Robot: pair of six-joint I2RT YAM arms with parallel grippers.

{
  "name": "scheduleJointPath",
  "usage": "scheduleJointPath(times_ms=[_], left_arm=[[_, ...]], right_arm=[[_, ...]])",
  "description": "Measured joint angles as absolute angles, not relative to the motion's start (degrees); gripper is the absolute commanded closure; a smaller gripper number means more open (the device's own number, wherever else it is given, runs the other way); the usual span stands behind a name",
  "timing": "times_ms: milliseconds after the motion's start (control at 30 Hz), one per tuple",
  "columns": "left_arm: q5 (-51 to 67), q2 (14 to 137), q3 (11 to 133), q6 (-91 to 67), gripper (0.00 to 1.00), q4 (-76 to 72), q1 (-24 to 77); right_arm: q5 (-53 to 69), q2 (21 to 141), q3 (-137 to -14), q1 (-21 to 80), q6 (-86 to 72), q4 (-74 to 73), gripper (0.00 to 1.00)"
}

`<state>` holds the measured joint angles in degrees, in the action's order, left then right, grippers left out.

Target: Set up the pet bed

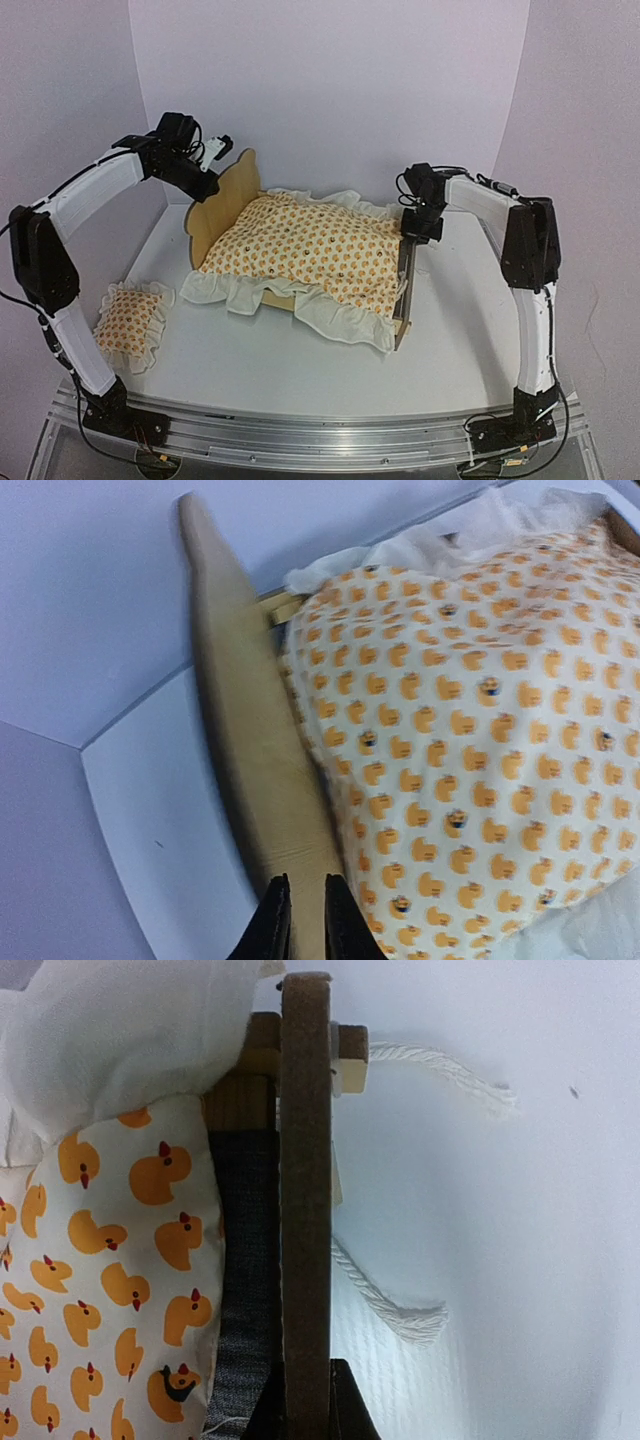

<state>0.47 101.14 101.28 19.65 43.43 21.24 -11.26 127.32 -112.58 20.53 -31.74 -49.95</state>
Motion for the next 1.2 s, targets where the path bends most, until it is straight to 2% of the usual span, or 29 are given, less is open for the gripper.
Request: scheduleJointPath(times_ms=[100, 267, 367, 533, 667, 800, 1000, 1200], left_arm=[[4.74, 94.4, 95.74, 18.18, 0.8, 45.55, 22.61], [7.48, 91.89, 92.21, 17.67, 0.67, 48.41, 25.01], [7.59, 92.81, 94.13, 18.15, 0.62, 50.61, 24.6], [10.55, 94.58, 103.37, 20.33, 0.5, 52.73, 24.77], [12.64, 94.7, 105.93, 24.06, 0.39, 52.64, 30.61], [13.9, 97.89, 105.14, 27.25, 0.44, 50.99, 38.32], [7.9, 112.64, 106.67, 28.73, 0.46, 40.83, 38.34], [8.66, 122.56, 104.02, 28.67, 0.47, 35.93, 37.37]], right_arm=[[-8.37, 132.8, -120.96, 21.51, -27.61, -49.75, 0.93], [-4.86, 134.87, -123.63, 23.28, -25.02, -46.68, 0.63], [-3.82, 134.3, -122.89, 24.02, -24.16, -43.85, 0.51], [-7.5, 126.68, -117.07, 25.14, -21.09, -42.59, 0.44], [-10.25, 115.14, -112.44, 25.78, -20.17, -42.8, 0.29], [-10.05, 105.38, -108.11, 27.97, -21.1, -42.76, 0.28], [-4.96, 110.11, -108.55, 35.3, -24.74, -40.62, 0.29], [-1.71, 111.37, -97.47, 36.94, -27.09, -41.69, 0.29]])
